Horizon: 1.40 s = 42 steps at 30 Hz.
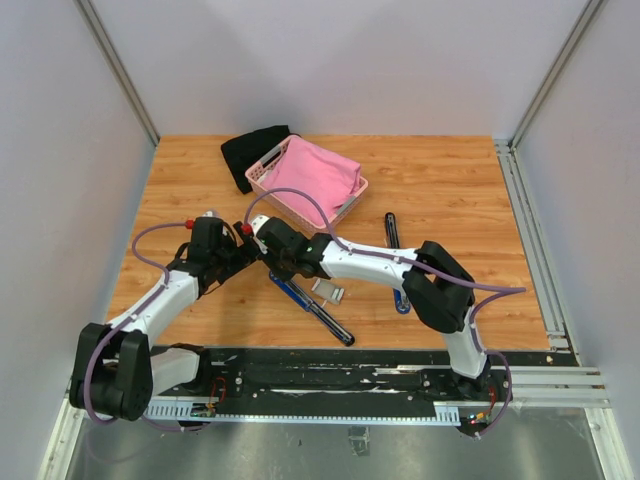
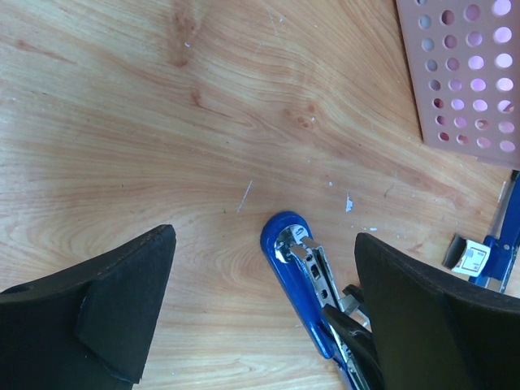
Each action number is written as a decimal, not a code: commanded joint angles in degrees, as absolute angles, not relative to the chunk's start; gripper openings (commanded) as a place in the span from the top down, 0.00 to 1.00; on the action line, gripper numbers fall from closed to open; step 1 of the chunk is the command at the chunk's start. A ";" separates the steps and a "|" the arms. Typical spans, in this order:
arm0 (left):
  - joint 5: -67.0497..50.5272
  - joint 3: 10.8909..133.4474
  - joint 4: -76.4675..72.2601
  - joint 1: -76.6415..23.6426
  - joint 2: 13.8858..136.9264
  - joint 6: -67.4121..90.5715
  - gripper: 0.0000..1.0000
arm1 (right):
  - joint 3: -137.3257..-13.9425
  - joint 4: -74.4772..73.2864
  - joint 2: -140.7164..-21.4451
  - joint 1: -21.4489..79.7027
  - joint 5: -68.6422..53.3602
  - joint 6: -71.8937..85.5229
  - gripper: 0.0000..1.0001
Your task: Load the staples into the stapler
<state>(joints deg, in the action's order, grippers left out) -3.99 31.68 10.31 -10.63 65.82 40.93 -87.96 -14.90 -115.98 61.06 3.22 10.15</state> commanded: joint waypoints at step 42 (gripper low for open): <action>-6.41 31.90 8.96 -10.90 67.50 39.99 0.03 | -91.28 -14.52 -121.14 58.36 4.30 8.70 0.92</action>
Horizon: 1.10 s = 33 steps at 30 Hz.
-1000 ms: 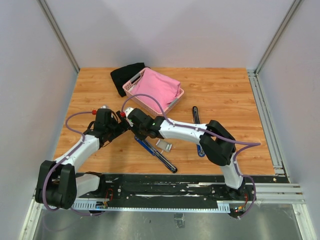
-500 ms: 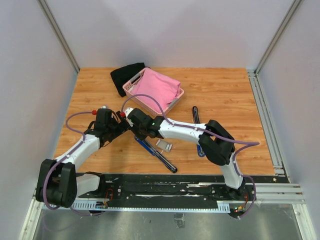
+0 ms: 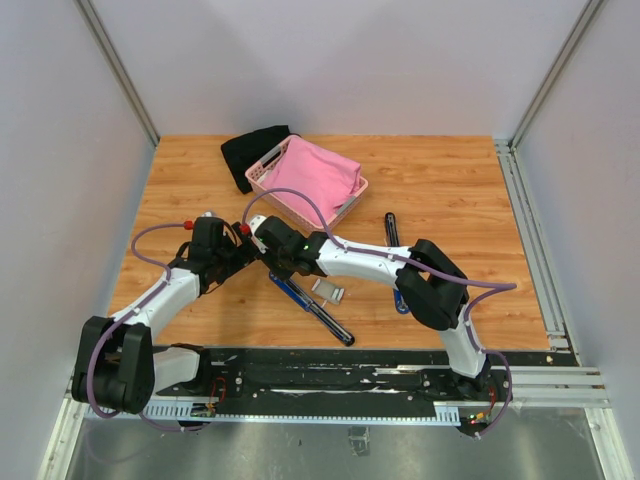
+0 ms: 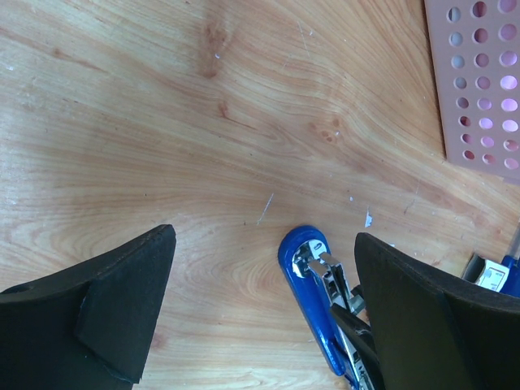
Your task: Load the staples into the stapler
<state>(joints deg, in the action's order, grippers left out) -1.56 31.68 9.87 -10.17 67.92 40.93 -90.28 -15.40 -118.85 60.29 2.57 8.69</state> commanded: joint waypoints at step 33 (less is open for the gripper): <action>-8.52 33.29 8.93 -10.85 66.66 37.66 0.04 | -89.54 -17.63 -110.87 56.62 2.68 8.60 0.62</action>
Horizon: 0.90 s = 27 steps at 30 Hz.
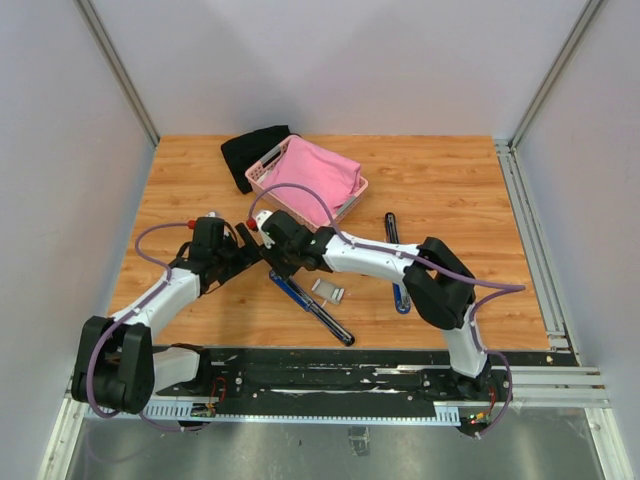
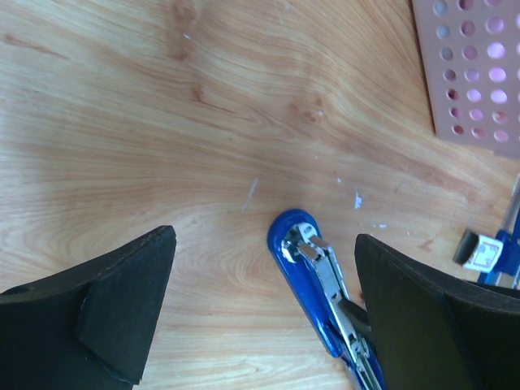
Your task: Load the staples into the stapler
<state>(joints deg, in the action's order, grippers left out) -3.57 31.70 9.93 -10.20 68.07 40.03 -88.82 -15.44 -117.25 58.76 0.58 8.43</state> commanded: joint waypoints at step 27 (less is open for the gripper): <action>-2.06 50.88 11.56 -40.95 81.14 35.88 0.46 | -58.29 -39.21 -80.52 40.41 8.69 37.45 0.73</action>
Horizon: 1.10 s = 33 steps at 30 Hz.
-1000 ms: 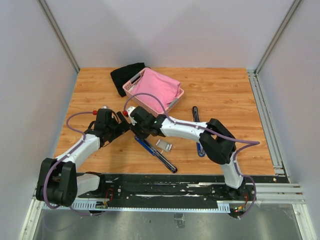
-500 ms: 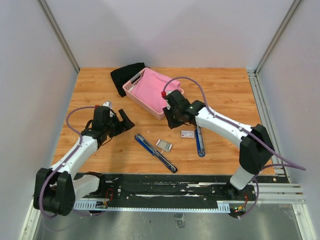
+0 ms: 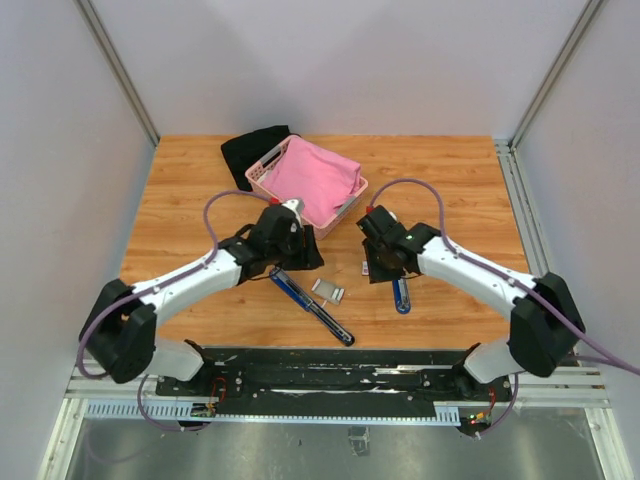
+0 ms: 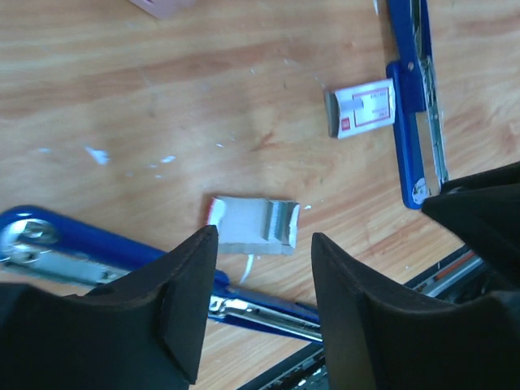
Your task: Load the staples into the stapler
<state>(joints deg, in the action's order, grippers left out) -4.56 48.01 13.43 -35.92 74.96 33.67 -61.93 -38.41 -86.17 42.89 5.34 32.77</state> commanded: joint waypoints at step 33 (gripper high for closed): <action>2.28 56.90 16.45 -50.07 98.30 33.77 0.71 | -50.76 -35.82 -71.64 37.90 8.44 41.22 0.74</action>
